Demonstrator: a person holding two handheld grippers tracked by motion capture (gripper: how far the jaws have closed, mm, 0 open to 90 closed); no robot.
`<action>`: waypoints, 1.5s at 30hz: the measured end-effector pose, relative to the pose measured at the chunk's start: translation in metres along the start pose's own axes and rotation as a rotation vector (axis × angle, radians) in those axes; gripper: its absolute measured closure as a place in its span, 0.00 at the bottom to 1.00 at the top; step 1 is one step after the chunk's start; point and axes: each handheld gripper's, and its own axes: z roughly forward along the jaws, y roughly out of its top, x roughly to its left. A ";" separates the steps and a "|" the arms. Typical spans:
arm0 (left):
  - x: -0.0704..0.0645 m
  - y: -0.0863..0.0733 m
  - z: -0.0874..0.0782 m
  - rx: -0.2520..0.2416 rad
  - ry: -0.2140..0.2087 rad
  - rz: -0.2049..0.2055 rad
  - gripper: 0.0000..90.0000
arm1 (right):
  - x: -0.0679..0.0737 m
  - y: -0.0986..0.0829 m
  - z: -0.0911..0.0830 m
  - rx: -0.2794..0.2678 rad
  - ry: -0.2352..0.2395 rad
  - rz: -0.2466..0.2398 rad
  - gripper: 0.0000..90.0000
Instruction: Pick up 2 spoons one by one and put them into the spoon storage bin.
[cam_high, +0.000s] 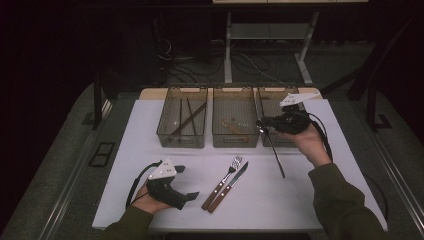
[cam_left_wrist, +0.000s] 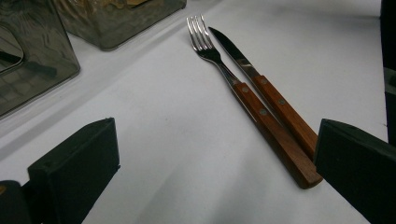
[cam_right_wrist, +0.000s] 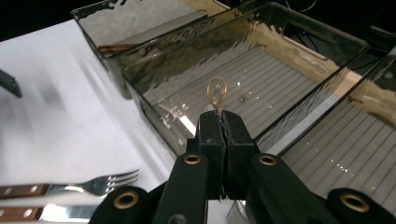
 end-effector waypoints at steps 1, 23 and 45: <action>0.000 0.000 0.000 0.000 0.000 0.001 0.00 | 0.000 0.003 0.001 0.002 -0.003 0.002 0.98; 0.000 0.001 -0.001 -0.008 -0.012 0.005 0.00 | -0.029 0.067 0.044 0.031 -0.111 0.007 0.98; 0.001 0.001 -0.001 -0.019 -0.017 0.011 0.00 | -0.063 0.090 0.096 0.077 -0.204 0.033 0.98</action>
